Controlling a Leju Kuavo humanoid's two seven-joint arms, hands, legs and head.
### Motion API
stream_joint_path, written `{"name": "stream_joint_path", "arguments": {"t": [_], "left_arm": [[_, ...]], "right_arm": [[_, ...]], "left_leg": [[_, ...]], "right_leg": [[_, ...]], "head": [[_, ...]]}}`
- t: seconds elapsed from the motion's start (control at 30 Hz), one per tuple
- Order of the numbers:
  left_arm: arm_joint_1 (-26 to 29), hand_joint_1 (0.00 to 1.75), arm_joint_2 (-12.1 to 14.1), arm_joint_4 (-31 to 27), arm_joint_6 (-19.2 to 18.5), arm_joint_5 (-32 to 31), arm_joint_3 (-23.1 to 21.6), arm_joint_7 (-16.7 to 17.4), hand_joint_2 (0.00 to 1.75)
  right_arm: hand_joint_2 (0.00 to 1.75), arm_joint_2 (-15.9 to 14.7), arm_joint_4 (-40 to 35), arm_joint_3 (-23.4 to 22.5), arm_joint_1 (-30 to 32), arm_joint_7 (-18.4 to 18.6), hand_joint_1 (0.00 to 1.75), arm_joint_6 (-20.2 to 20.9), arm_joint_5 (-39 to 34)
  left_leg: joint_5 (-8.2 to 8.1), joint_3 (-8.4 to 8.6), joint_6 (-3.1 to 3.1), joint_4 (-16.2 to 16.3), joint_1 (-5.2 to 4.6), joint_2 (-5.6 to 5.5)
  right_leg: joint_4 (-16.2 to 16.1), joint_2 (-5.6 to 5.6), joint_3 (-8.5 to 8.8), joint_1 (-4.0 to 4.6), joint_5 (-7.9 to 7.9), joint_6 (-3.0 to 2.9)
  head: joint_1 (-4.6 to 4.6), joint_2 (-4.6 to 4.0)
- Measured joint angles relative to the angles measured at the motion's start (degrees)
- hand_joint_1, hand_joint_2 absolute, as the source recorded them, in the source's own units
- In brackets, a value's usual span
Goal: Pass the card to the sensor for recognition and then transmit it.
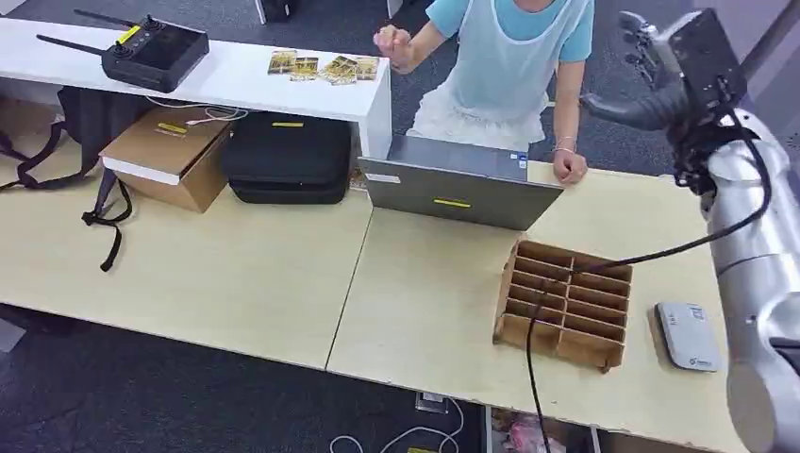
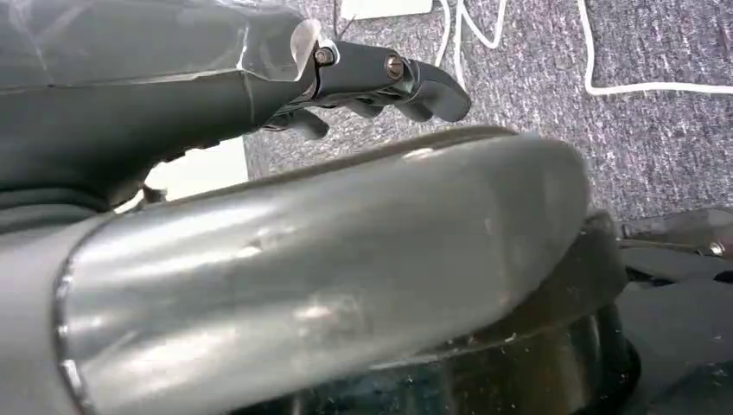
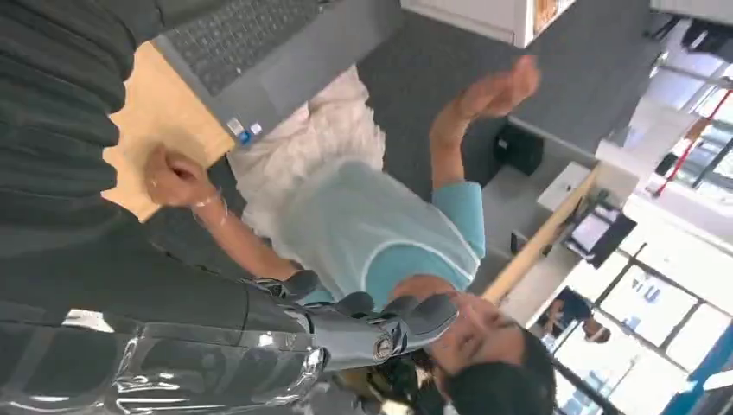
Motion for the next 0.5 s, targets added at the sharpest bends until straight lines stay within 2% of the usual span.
{"name": "stream_joint_path", "arguments": {"t": [0.2, 0.27, 0.5], "left_arm": [[-0.03, 0.00, 0.17, 0.00, 0.00, 0.04, 0.39, -1.01, 0.00], [-0.05, 0.00, 0.24, 0.00, 0.00, 0.04, 0.42, -1.53, 0.00], [-0.25, 0.00, 0.46, 0.02, -0.02, -0.42, 0.39, -3.04, 0.00]], "right_arm": [[1.75, -5.17, -0.70, -0.66, 2.41, 0.13, 0.00, 10.53, -7.12], [1.75, -6.23, -0.46, -0.66, 2.62, 0.02, 0.00, 12.58, -8.53], [1.75, -8.90, 1.94, -0.44, 3.56, -0.74, 0.00, 15.27, -12.27]], "left_leg": [[-0.03, 0.02, 0.02, -0.01, -0.02, 0.10], [-0.02, 0.03, 0.01, -0.01, 0.00, 0.10], [0.00, 0.01, -0.01, -0.04, 0.00, 0.12]], "right_leg": [[0.00, 0.11, -0.07, 0.01, 0.01, -0.01], [0.01, 0.11, -0.08, 0.03, 0.00, -0.01], [0.04, 0.13, -0.07, 0.03, 0.00, -0.01]], "head": [[0.02, 0.00], [0.00, 0.00], [0.04, 0.00]]}}
